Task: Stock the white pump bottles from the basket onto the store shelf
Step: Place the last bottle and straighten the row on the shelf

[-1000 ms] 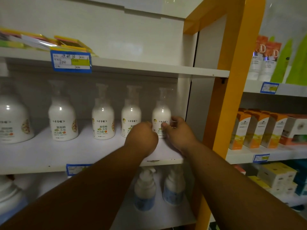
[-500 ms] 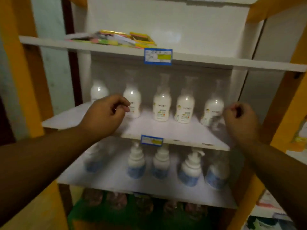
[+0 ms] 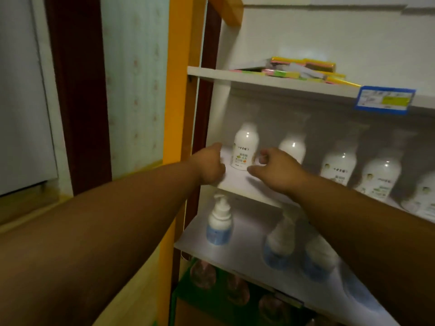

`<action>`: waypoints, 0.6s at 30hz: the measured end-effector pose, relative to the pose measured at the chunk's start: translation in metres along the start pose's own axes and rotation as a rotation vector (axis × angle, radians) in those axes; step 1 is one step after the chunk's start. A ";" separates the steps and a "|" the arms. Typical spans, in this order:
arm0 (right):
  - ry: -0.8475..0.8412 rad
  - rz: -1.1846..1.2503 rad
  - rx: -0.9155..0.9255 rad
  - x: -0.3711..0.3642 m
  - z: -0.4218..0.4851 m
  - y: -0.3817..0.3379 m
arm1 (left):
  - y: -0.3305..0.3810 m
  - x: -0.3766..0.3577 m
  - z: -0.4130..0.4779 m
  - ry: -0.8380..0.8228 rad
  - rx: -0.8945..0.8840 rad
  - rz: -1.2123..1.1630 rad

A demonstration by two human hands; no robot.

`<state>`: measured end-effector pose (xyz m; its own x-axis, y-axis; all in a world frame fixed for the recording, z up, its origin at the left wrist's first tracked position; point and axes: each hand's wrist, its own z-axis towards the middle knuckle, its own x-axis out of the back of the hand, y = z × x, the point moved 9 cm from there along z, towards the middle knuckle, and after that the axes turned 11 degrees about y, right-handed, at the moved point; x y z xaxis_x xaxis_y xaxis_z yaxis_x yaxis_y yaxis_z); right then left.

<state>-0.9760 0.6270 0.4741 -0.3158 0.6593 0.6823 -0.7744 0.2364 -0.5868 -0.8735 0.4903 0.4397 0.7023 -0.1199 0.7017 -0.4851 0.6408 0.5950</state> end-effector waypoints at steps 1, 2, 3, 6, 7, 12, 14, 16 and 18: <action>-0.012 -0.037 -0.019 -0.009 0.005 0.000 | 0.004 0.000 0.005 -0.001 -0.036 0.050; -0.015 -0.044 -0.040 -0.016 0.011 0.002 | 0.007 0.000 0.010 0.003 -0.066 0.073; -0.004 -0.032 -0.059 -0.021 0.017 0.005 | 0.011 0.000 0.016 0.007 -0.092 0.074; 0.061 0.029 -0.117 -0.031 0.032 0.022 | 0.015 -0.008 0.025 -0.036 -0.113 -0.014; 0.067 0.032 -0.115 -0.035 0.036 0.026 | 0.015 -0.015 0.025 -0.062 -0.129 -0.035; 0.038 0.114 -0.087 -0.049 0.052 0.043 | 0.018 -0.036 0.024 -0.140 -0.206 -0.059; 0.026 0.136 -0.079 -0.053 0.052 0.044 | 0.016 -0.036 0.026 -0.125 -0.195 -0.075; 0.032 0.136 -0.060 -0.054 0.052 0.043 | 0.011 -0.035 0.027 -0.076 -0.168 -0.098; 0.025 0.116 -0.009 -0.055 0.051 0.040 | 0.004 -0.031 0.028 0.008 -0.154 -0.081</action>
<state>-1.0171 0.5634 0.4353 -0.3889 0.7005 0.5984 -0.7283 0.1640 -0.6653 -0.9122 0.4752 0.4317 0.7404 -0.1698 0.6504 -0.3418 0.7381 0.5818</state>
